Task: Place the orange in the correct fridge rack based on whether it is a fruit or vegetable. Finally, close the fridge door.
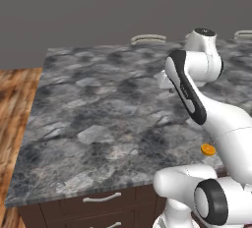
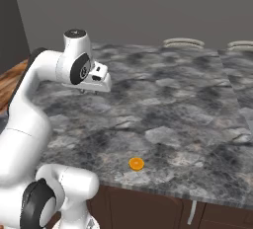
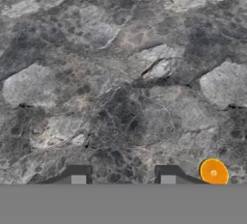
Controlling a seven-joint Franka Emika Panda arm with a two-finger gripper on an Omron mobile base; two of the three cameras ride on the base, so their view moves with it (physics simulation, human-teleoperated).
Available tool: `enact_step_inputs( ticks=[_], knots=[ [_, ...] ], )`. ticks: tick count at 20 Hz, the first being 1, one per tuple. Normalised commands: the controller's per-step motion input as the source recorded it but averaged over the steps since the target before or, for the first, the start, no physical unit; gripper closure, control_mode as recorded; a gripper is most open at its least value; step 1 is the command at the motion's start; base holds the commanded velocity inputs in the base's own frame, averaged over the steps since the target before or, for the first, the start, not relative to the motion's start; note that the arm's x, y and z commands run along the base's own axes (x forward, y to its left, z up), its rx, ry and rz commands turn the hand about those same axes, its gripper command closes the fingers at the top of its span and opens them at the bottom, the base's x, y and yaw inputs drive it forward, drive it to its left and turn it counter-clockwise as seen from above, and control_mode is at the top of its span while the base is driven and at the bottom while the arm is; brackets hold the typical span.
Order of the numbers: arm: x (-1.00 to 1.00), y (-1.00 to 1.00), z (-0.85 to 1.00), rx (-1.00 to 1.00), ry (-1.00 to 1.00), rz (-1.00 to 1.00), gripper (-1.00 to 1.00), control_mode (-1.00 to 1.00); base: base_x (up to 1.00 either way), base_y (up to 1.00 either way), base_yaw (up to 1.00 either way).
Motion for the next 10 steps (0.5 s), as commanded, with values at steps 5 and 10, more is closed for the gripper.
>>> enact_step_inputs(
  ticks=[5, 10],
  knots=[
    [-0.56, -0.49, -0.01, 0.01, 0.0, -0.07, -1.0, -1.0, 0.0, 0.0, 0.0],
    [-0.95, -0.96, -0.26, 0.07, 0.0, -0.22, -1.0, -1.0, 0.0, 0.0, 0.0]
  ],
)
